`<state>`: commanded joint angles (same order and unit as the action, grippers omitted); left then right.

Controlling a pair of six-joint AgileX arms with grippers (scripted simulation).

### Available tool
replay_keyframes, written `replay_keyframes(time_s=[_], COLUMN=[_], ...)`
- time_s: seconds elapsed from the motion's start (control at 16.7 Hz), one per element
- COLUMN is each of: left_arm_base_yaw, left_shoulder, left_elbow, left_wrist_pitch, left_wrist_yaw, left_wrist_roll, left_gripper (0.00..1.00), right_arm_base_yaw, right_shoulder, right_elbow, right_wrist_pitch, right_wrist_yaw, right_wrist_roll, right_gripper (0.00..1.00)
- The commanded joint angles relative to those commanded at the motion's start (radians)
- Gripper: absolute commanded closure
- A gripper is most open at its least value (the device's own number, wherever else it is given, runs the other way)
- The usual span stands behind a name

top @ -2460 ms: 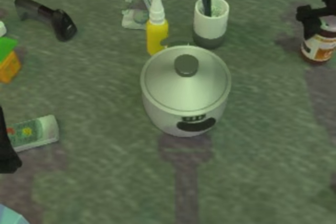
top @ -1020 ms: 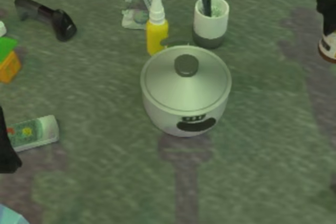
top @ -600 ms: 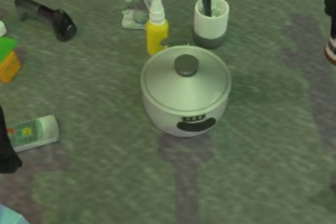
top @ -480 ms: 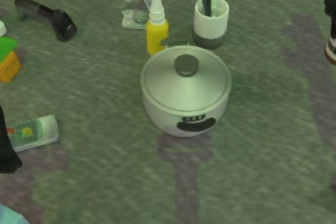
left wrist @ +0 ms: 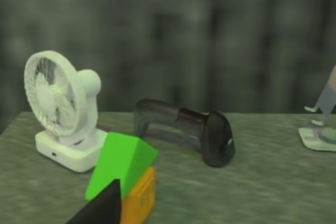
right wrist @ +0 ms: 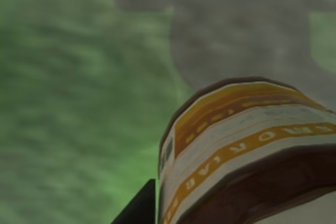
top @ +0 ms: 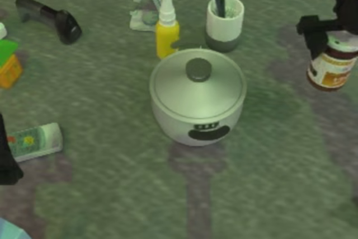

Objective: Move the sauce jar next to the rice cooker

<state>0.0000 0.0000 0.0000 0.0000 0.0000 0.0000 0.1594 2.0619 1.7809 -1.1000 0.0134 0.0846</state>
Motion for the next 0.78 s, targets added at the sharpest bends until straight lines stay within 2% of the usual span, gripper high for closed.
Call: replay_keyframes(time_s=[0.18,0.3,0.78], left_arm_base_yaw=[0.000,0.000,0.000], left_shoulder=[0.000,0.000,0.000], left_elbow=[0.000,0.000,0.000], left_wrist_pitch=[0.000,0.000,0.000], left_wrist_yaw=[0.000,0.000,0.000], left_wrist_roll=[0.000,0.000,0.000], left_gripper=[0.00,0.00,0.00], right_arm_base_yaw=[0.091,0.130,0.138], right_shoulder=[-0.027,-0.040,-0.028], right_elbow=[-0.098,-0.141,-0.170], right_wrist_pitch=[0.071,0.102,0.142], right_wrist_yaw=[0.029,0.041,0.041], right_wrist_roll=[0.155,0.208,0.219], right_gripper=[1.00,1.00,1.00])
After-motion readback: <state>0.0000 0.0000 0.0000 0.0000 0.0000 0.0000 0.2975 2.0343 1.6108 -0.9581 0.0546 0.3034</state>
